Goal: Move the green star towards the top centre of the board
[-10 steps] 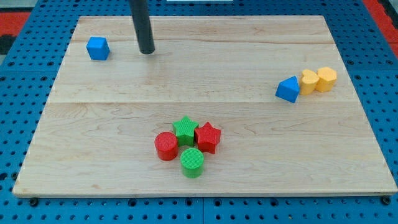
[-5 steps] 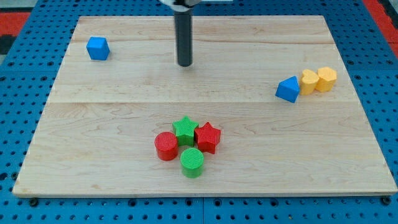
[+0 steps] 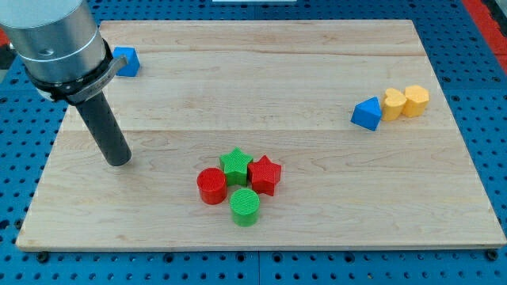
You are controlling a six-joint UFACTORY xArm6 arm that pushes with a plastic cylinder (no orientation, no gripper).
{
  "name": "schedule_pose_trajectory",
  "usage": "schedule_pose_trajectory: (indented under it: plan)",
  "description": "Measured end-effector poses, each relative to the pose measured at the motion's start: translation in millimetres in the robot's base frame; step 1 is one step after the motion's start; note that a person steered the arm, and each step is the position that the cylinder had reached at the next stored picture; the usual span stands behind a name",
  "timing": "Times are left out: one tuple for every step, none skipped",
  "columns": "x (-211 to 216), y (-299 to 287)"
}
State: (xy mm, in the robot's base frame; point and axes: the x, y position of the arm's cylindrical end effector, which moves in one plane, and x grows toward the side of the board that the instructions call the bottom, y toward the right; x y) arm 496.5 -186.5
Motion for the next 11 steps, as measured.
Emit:
schedule_pose_trajectory:
  plan:
    - [18.0, 5.0]
    - [84.5, 39.8]
    - [86.8, 40.5]
    - [91.1, 41.7]
    - [107.8, 53.4]
    - [109.3, 53.4]
    - [108.5, 53.4]
    - [108.5, 87.2]
    - [108.5, 90.4]
    - [108.5, 130.2]
    - [108.5, 133.8]
